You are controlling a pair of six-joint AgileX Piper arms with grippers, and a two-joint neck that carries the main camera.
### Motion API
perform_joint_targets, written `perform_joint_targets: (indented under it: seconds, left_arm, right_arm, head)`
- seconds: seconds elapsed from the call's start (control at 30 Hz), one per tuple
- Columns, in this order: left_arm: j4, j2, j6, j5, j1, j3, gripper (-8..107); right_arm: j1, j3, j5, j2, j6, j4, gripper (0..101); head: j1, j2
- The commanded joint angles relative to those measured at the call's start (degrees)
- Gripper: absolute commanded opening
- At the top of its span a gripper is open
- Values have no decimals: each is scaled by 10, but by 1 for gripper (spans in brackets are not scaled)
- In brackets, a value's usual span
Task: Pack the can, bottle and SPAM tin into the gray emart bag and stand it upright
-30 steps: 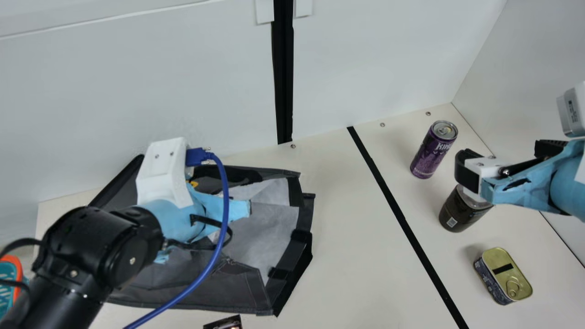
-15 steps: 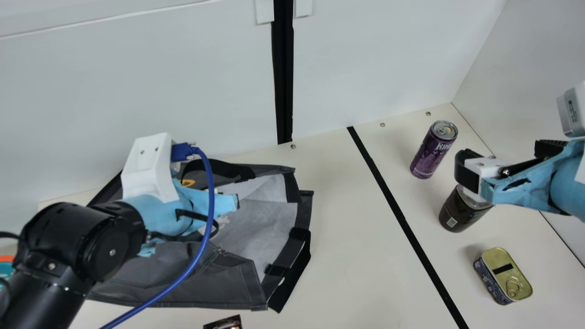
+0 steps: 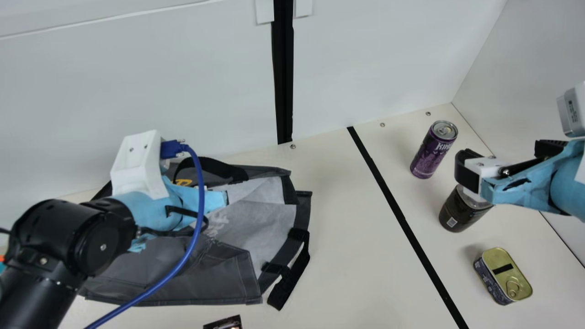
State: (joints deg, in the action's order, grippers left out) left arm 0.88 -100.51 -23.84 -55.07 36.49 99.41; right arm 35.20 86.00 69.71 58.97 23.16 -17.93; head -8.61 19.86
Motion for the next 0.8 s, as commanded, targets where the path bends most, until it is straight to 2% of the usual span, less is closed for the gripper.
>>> perform_joint_targets:
  seconds: [0.0, 0.77]
  left_arm:
    - [0, 0, 3, 0, -2, 0, -8]
    - [0, 0, 6, 1, -5, -1, -8]
  right_arm:
    - [0, 0, 0, 0, 0, 0, 95]
    - [0, 0, 0, 0, 0, 0, 95]
  head:
    - [-14, 1]
    - [-14, 1]
